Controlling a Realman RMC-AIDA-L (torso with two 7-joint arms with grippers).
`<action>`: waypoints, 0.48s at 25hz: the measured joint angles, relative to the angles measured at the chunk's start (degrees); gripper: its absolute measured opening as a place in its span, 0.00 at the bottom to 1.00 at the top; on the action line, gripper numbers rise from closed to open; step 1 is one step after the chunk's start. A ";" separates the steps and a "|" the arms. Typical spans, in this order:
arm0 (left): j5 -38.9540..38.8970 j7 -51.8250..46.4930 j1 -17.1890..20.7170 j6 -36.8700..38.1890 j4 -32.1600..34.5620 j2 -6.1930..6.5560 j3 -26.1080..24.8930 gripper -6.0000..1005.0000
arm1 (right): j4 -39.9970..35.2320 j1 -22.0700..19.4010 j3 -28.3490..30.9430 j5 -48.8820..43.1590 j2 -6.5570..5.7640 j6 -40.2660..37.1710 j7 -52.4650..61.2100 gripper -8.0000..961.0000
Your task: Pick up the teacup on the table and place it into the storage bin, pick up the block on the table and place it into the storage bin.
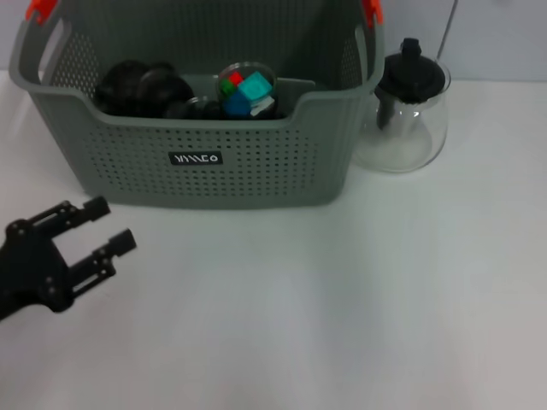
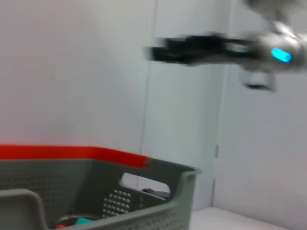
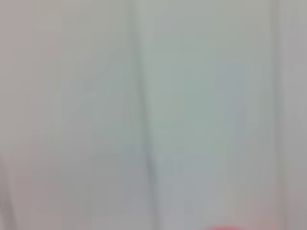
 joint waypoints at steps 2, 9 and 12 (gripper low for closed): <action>-0.02 0.08 -0.01 0.00 0.00 0.21 -1.76 0.59 | -1.31 -7.85 -0.60 12.58 -0.03 -5.76 -12.13 0.41; 1.30 0.13 -0.26 0.87 1.59 2.10 -3.87 0.59 | 2.96 -30.28 -0.23 25.05 0.04 -25.87 -43.32 0.74; 4.96 -0.32 -1.49 3.73 3.46 3.40 -3.02 0.59 | 10.44 -34.54 1.18 24.48 -0.07 -30.40 -52.06 0.86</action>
